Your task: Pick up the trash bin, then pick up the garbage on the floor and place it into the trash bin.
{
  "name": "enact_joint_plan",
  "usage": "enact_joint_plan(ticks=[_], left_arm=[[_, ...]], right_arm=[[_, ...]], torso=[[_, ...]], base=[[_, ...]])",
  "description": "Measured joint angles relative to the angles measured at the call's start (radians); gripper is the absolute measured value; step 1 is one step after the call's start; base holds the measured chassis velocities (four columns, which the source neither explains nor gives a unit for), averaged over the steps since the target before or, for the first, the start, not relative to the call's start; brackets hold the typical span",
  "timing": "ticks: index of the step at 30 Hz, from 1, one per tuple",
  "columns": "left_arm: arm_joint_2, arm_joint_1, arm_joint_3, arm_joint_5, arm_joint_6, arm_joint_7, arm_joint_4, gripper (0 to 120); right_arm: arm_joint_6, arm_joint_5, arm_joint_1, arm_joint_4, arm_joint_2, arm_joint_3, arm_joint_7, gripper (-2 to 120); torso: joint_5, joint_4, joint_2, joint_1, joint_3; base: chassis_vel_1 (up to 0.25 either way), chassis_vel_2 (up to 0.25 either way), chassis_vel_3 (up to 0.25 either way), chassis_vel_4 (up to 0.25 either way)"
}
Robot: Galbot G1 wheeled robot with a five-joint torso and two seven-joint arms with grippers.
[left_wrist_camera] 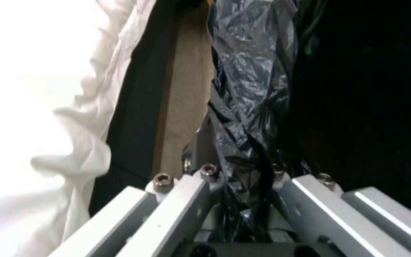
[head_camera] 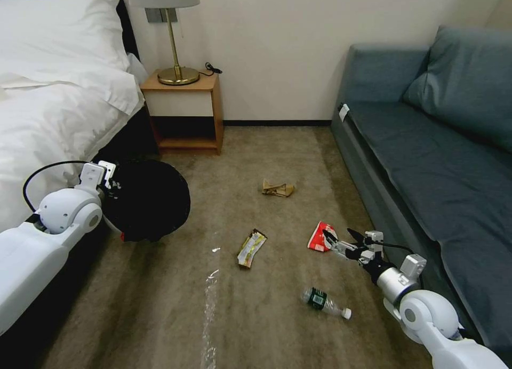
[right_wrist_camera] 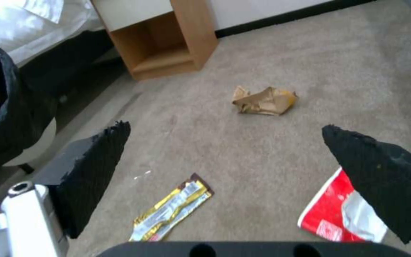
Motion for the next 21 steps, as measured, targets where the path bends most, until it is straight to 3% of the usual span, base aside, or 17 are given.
enact_joint_plan(ticks=[7, 13, 17, 20, 21], left_arm=[[0.005, 0.039, -0.039, 0.009, -0.009, 0.011, -0.010, 1], [0.013, 0.080, -0.088, 0.020, -0.015, 0.025, -0.019, 1], [0.021, 0.112, -0.125, 0.035, -0.020, 0.043, -0.024, 1], [0.041, 0.191, -0.195, 0.078, -0.036, 0.081, -0.039, 1], [0.041, 0.191, -0.195, 0.078, -0.036, 0.081, -0.039, 1]], right_arm=[[0.000, -0.017, 0.000, 0.000, 0.007, -0.017, 0.003, 100], [-0.026, -0.025, 0.007, 0.007, -0.004, -0.043, 0.016, 100], [-0.072, -0.025, 0.016, 0.016, -0.037, -0.063, 0.026, 100], [-0.151, -0.016, 0.036, 0.023, -0.156, -0.130, 0.028, 100], [-0.151, -0.016, 0.036, 0.023, -0.156, -0.130, 0.028, 100]], torso=[[0.0000, 0.0000, 0.000, 0.000, 0.000], [0.0000, -0.0001, 0.000, 0.000, 0.000], [-0.0001, -0.0001, 0.000, 0.000, 0.000], [-0.0002, 0.0001, 0.000, 0.000, 0.000], [-0.0002, 0.0001, 0.000, 0.000, 0.000]], base=[[-0.138, 0.138, 0.132, -0.131], [-0.029, 0.034, 0.028, -0.045], [0.000, 0.000, 0.000, 0.000], [0.000, 0.000, 0.000, 0.000], [0.000, 0.000, 0.000, 0.000]])
